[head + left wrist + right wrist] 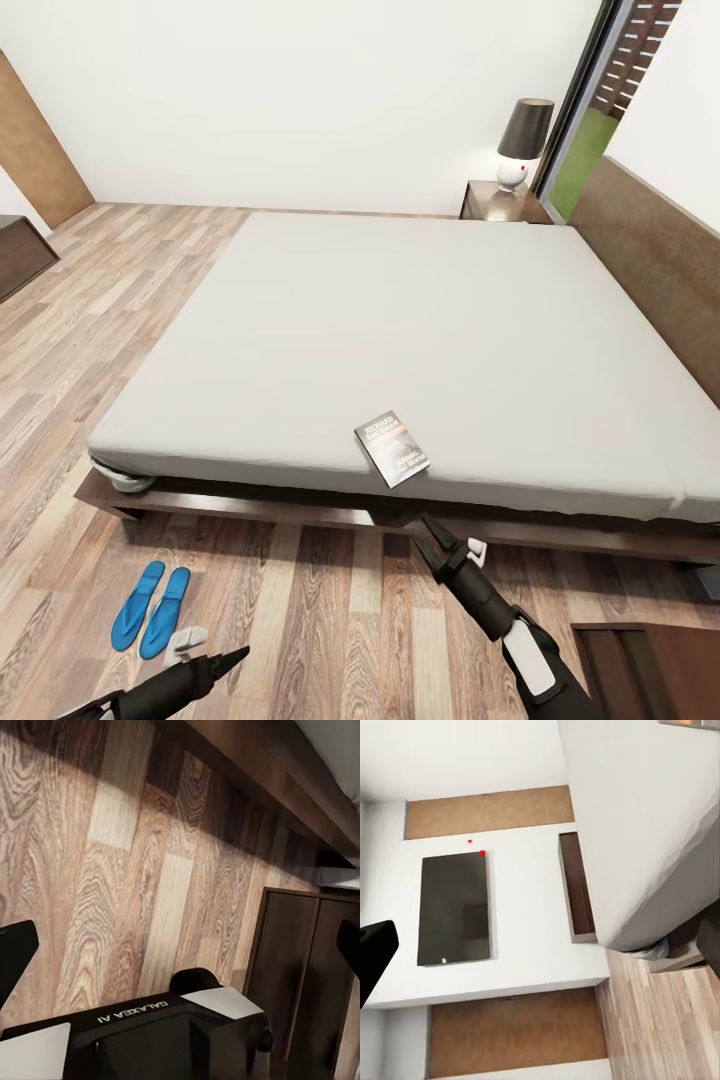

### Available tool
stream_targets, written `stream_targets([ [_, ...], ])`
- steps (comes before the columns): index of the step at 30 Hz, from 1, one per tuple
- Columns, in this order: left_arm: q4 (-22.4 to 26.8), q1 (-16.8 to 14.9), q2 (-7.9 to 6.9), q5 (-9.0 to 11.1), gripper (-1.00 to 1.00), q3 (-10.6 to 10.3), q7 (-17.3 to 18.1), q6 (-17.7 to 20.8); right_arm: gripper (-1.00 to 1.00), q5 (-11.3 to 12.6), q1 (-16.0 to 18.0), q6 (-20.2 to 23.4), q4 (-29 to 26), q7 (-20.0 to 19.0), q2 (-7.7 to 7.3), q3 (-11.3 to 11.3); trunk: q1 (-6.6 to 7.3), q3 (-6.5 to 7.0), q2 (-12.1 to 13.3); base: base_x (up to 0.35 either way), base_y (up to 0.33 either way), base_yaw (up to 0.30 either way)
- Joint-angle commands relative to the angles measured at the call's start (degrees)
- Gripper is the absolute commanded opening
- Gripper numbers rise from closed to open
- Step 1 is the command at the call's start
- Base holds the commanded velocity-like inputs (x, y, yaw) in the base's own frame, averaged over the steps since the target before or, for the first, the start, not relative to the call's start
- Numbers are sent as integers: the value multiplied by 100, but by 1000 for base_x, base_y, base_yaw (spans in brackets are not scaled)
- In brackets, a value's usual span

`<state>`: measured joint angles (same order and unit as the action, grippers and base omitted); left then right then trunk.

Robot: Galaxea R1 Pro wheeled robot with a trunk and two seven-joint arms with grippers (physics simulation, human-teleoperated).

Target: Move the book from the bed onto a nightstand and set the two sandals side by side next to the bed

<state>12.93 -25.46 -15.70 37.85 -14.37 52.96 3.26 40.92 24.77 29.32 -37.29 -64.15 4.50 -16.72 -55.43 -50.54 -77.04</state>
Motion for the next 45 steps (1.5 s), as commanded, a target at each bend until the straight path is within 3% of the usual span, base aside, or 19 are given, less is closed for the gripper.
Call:
stream_targets([
  [1, 1, -2, -4, 57, 100, -39, 14, 34, 100, 3, 2, 48, 0, -29, 6, -23, 0, -3, -2, 0, 0, 0],
  [10, -1, -2, -6, 56, 100, -32, 18, 34, 100, 4, 4, 48, 25, -53, 7, -23, 0, -3, -2, 0, 0, 0],
  [28, -1, -2, -3, 61, 100, -35, 20, 36, 100, 4, 2, 43, 71, -24, 10, -23, -395, -327, -724, 0, 0, 0],
  [41, -1, -2, -6, 64, 100, -32, 21, 35, 100, -5, 5, 23, 73, 11, 13, -24, -395, -327, -724, 0, 0, 0],
  [45, -1, -2, -4, 60, 100, -36, 15, 38, 100, -5, 2, 20, 71, 13, 13, -25, -483, -398, -884, 0, 0, 0],
])
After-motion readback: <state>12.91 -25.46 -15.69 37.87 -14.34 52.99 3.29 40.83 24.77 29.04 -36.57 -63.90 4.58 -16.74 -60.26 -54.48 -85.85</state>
